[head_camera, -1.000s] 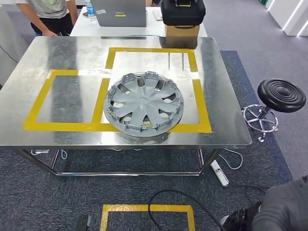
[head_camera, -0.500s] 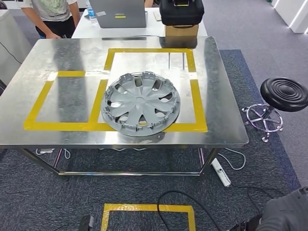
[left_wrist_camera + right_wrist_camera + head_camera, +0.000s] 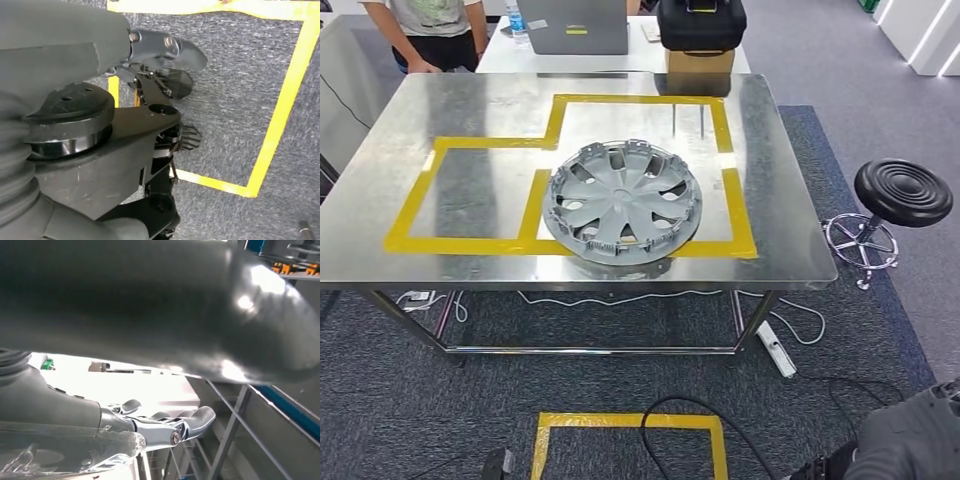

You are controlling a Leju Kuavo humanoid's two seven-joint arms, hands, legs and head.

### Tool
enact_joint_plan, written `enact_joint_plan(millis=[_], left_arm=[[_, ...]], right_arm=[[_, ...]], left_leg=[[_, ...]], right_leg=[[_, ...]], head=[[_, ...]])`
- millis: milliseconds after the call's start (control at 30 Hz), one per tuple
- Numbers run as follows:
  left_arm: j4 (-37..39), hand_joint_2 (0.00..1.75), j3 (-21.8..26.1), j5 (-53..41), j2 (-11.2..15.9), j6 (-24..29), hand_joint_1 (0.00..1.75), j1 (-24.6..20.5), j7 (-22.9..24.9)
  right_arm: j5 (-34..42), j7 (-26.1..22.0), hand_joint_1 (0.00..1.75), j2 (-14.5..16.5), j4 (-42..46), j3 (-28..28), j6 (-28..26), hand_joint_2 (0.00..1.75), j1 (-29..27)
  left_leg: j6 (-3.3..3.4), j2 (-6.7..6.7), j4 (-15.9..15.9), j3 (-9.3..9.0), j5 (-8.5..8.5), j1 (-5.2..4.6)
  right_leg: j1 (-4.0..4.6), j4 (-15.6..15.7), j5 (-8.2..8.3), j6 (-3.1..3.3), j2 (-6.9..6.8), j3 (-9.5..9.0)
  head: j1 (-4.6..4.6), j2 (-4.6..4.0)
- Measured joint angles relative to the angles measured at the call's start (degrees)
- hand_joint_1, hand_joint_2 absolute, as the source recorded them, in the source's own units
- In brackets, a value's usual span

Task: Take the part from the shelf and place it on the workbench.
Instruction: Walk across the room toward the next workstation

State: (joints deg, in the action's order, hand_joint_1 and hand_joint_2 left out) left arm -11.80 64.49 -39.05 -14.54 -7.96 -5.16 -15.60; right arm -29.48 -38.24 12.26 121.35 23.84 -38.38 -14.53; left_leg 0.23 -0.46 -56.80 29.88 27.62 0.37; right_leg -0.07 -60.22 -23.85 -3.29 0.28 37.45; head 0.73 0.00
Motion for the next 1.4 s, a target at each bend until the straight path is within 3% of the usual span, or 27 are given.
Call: enact_joint_plan(millis=[100,133,167,233,300,333,367,467,500,567,633,667,733,800,867,900,967,1000,1033,1100,1133,1167,1233,1267,1300,1367,1400], left_arm=[[0.0,1.75,0.0,-0.2,0.0,0.0,0.00,0.0,-0.2],[0.0,1.75,0.0,-0.2,0.0,0.1,0.00,0.0,-0.2],[0.0,1.75,0.0,-0.2,0.1,0.1,0.00,0.0,-0.2],[0.0,1.75,0.0,-0.2,0.1,0.1,0.00,0.0,-0.3],[0.0,1.75,0.0,-0.2,0.1,0.2,0.00,0.0,-0.4],[0.0,1.75,0.0,-0.3,0.1,0.2,0.00,0.0,-0.5],[0.0,1.75,0.0,-0.3,0.1,0.2,0.00,0.0,-0.6],[0.0,1.75,0.0,-0.3,0.0,0.2,0.00,0.0,-0.7],[0.0,1.75,0.0,-0.3,0.0,0.2,0.00,0.0,-0.7],[0.0,1.75,0.0,-0.4,0.0,0.2,0.00,0.1,-0.7],[0.0,1.75,0.0,-0.4,0.1,0.2,0.00,0.1,-0.7],[0.0,1.75,0.0,-0.4,0.1,0.2,0.00,0.1,-0.7],[0.0,1.75,0.0,-0.5,0.1,0.2,0.00,0.1,-0.7],[0.0,1.75,0.0,-0.7,0.1,0.2,0.00,-0.1,-0.7],[0.0,1.75,0.0,-0.8,0.1,0.2,0.00,-0.3,-0.7],[0.0,1.75,0.0,-0.8,0.0,0.2,0.00,-0.3,-0.7],[0.0,1.75,0.0,-0.9,0.0,0.2,0.00,-0.2,-0.7],[0.0,1.75,0.0,-0.9,0.0,0.3,0.00,-0.2,-0.7],[0.0,1.75,0.0,-1.0,0.0,0.3,0.00,-0.1,-0.7],[0.0,0.87,0.0,-1.1,0.0,0.3,0.00,-0.2,-0.7],[0.0,0.44,0.0,-1.3,0.0,0.3,0.00,-0.2,-0.7],[0.0,0.00,0.0,-1.5,0.0,0.3,0.00,-0.1,-0.7],[0.0,0.00,0.0,-1.8,0.0,0.4,0.00,-0.1,-0.9],[0.0,0.00,0.0,-1.9,0.0,0.4,0.00,-0.1,-1.1],[0.0,0.00,0.0,-1.9,0.0,0.5,0.00,-0.1,-1.3],[0.0,0.00,0.0,-1.8,0.0,0.8,0.00,-0.1,-1.6],[0.0,0.00,0.0,-1.8,0.0,1.0,0.00,-0.2,-1.7]], right_arm=[[0.0,0.0,0.00,-0.1,0.0,0.0,0.0,0.00,0.0],[0.0,0.0,0.00,-0.1,0.0,0.0,0.0,0.00,0.0],[0.0,0.0,0.00,-0.1,-0.1,0.0,0.0,0.00,0.0],[0.0,0.0,0.00,-0.1,-0.1,0.0,0.0,0.00,0.0],[0.0,0.0,0.00,-0.1,-0.1,0.0,0.0,0.00,0.0],[0.0,0.0,0.00,-0.1,-0.1,0.0,0.0,0.00,0.0],[0.0,0.0,0.00,-0.1,-0.1,0.0,0.0,0.00,-0.1],[0.1,0.0,0.00,-0.1,-0.1,0.1,0.0,0.00,-0.1],[0.1,0.0,0.00,-0.1,-0.2,0.1,0.0,0.00,-0.1],[0.1,0.0,0.00,-0.1,-0.2,0.1,0.0,0.00,-0.1],[0.1,0.0,0.00,-0.1,-0.3,0.1,0.0,0.00,-0.1],[0.2,0.0,0.00,-0.1,-0.4,0.1,0.0,0.00,-0.1],[0.2,0.0,0.00,-0.1,-0.4,0.1,0.0,0.00,-0.1],[0.2,0.0,0.00,-0.1,-0.5,0.1,0.0,0.00,-0.1],[0.2,0.0,0.00,-0.1,-0.5,0.2,0.0,0.00,-0.1],[0.2,0.0,0.00,-0.1,-0.5,0.2,0.0,0.00,-0.1],[0.2,0.0,0.00,-0.1,-0.5,0.2,0.0,0.00,-0.1],[0.2,0.0,0.00,-0.1,-0.5,0.1,0.0,0.00,-0.1],[0.2,0.0,0.00,-0.1,-0.5,0.1,0.0,0.00,-0.1],[0.1,0.0,0.00,-0.1,-0.5,0.1,0.0,0.00,-0.1],[-0.1,0.0,0.00,-0.1,-0.5,0.0,0.0,0.00,-0.1],[-0.4,0.0,0.00,-0.1,-0.4,-0.1,0.0,0.00,-0.2],[-0.8,0.0,0.00,-0.1,-0.4,-0.4,0.0,0.00,-0.3],[-0.7,0.0,0.00,-0.1,-0.4,-0.4,0.0,0.00,-0.4],[-0.1,-0.1,0.00,-0.1,-0.4,-0.4,0.0,0.00,-0.3],[2.0,-0.6,0.00,-0.4,-0.9,0.2,0.0,0.00,-0.2],[3.1,-0.8,0.00,-0.6,-1.3,0.5,0.0,0.00,-0.1]], left_leg=[[0.52,0.26,0.0,1.56,-1.40,0.08],[0.50,0.33,0.0,2.20,-1.89,0.07],[0.43,0.39,0.0,2.85,-2.39,0.07],[0.18,0.41,-0.1,4.02,-3.33,0.10],[-0.28,0.35,-0.1,4.78,-4.14,0.05],[-0.59,0.32,-0.2,4.96,-4.55,-0.04],[-0.93,0.31,-0.2,5.07,-4.96,-0.11],[-1.97,0.29,-0.1,5.38,-5.64,0.01],[-2.25,0.28,-0.8,5.78,-4.46,0.08],[-2.61,0.28,-5.7,7.52,0.79,0.14],[-2.79,0.28,-12.9,9.34,5.52,0.14],[-2.78,0.28,-15.1,9.47,6.01,0.13],[-2.56,0.28,-14.0,6.95,3.69,0.10],[-2.08,0.28,-6.9,1.12,1.34,-0.02],[-1.55,0.27,0.1,-3.58,1.73,-0.20],[-1.26,0.25,1.8,-4.51,2.07,-0.32],[-0.56,0.30,2.3,-3.96,1.59,-0.31],[-0.14,0.37,2.3,-3.53,1.05,-0.27],[0.23,0.46,2.3,-2.96,0.42,-0.18],[0.65,0.54,2.3,-1.57,-0.81,-0.13],[0.69,0.55,2.3,-0.75,-1.41,-0.13],[0.64,0.56,2.2,0.07,-2.00,-0.13],[0.40,0.57,2.2,1.67,-3.09,-0.12],[0.21,0.57,2.1,2.34,-3.62,-0.10],[-0.05,0.55,2.0,2.87,-4.05,-0.14],[-0.67,0.48,1.6,3.50,-4.72,-0.29],[-1.00,0.46,1.5,3.63,-4.99,-0.35]], right_leg=[[-0.13,-9.5,-7.55,-0.77,-0.01,2.72],[-0.15,-12.4,-9.07,-0.90,-0.01,3.17],[-0.15,-13.8,-9.45,-0.97,-0.01,2.77],[-0.20,-10.3,-7.48,-0.92,-0.02,-1.12],[-0.26,-2.1,-5.92,-0.73,0.05,-7.20],[-0.24,0.9,-5.75,-0.49,0.15,-9.19],[-0.16,2.6,-5.89,-0.17,0.26,-10.13],[0.04,3.0,-5.05,1.43,0.26,-9.17],[0.00,3.0,-4.51,2.01,0.16,-8.70],[-0.07,3.1,-3.23,2.81,0.01,-7.47],[0.01,3.0,-1.85,3.04,0.01,-5.81],[0.06,3.0,-1.19,3.01,0.00,-4.90],[0.11,2.9,0.09,2.80,0.00,-3.21],[0.22,2.9,1.24,2.45,0.02,-1.95],[0.40,2.7,2.28,1.98,-0.06,-1.17],[0.44,2.7,2.80,1.69,-0.13,-0.95],[0.28,2.7,3.39,1.01,-0.19,-0.61],[0.18,2.2,2.47,0.65,-0.18,-0.22],[0.09,0.6,0.47,0.29,-0.16,0.47],[-0.05,-5.9,-5.32,-0.26,-0.16,2.37],[-0.09,-9.7,-7.35,-0.46,-0.16,3.14],[-0.12,-12.5,-7.91,-0.59,-0.16,3.38],[-0.20,-13.0,-5.30,-0.68,-0.17,1.44],[-0.28,-10.3,-3.55,-0.67,-0.17,-1.03],[-0.35,-6.4,-2.94,-0.65,-0.17,-4.18],[-0.32,1.5,-4.27,-0.20,-0.05,-9.58],[-0.20,3.6,-5.24,0.20,0.01,-10.75]], head=[[-0.19,0.00],[-0.17,0.00],[-0.16,0.00],[-0.16,0.00],[-0.18,0.00],[-0.11,0.00],[-0.06,0.00],[0.01,0.00],[0.09,0.00],[0.32,0.00],[0.45,0.00],[0.45,0.00],[0.45,0.00],[0.46,0.00],[0.40,0.00],[0.38,0.00],[0.38,0.00],[0.37,0.00],[0.30,0.00],[0.09,0.00],[0.02,0.00],[-0.01,0.00],[-0.02,0.00],[-0.01,0.00],[-0.01,0.00],[0.01,0.00],[0.01,0.00]])
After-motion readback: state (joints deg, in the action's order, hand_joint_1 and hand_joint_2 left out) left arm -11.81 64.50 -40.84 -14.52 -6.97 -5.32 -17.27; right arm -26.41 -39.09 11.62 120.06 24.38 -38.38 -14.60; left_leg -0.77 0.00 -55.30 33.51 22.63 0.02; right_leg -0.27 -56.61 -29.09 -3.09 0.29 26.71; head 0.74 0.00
